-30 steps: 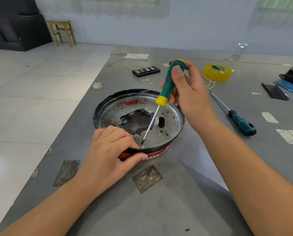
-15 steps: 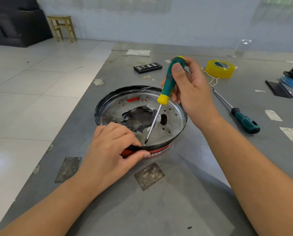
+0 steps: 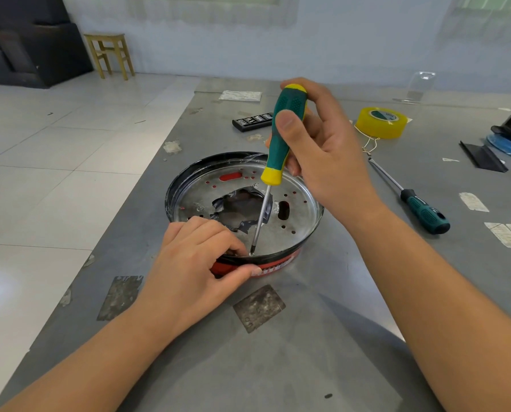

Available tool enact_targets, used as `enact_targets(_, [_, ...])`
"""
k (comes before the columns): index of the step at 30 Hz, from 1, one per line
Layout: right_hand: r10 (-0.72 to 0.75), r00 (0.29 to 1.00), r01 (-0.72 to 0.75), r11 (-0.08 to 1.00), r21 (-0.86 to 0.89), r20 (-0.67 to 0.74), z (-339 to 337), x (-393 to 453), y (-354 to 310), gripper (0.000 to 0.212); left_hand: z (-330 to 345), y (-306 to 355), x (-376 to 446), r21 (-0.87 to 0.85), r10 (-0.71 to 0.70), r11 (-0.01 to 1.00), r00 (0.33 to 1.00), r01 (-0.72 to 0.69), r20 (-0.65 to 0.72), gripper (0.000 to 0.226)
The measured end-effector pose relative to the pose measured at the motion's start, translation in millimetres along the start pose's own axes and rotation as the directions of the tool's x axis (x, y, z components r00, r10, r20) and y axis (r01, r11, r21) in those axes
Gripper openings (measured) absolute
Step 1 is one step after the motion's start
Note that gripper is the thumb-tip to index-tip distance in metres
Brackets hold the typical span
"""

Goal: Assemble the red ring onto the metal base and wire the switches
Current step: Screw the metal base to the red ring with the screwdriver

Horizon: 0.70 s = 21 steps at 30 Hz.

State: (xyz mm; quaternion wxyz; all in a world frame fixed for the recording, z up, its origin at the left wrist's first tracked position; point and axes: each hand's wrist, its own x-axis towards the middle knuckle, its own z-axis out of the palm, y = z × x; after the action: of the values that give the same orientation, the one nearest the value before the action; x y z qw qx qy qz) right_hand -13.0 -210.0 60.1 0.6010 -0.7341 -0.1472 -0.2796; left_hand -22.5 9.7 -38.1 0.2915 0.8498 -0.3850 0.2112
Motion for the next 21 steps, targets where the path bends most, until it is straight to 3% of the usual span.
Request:
enact_targets(10, [-0.144,0.987,0.156,0.967,-0.202,0.073,6,-4,-19,0.045,0,1,-1,0.045,-0.012,0.999,0.999,0.010,0.043,0.042])
enact_targets(21, [-0.250,0.940,0.323,0.871,-0.371,0.232,11,-4,-42,0.034,0,1,-1,0.048,-0.005,0.999,0.999,0.003,0.035,0.040])
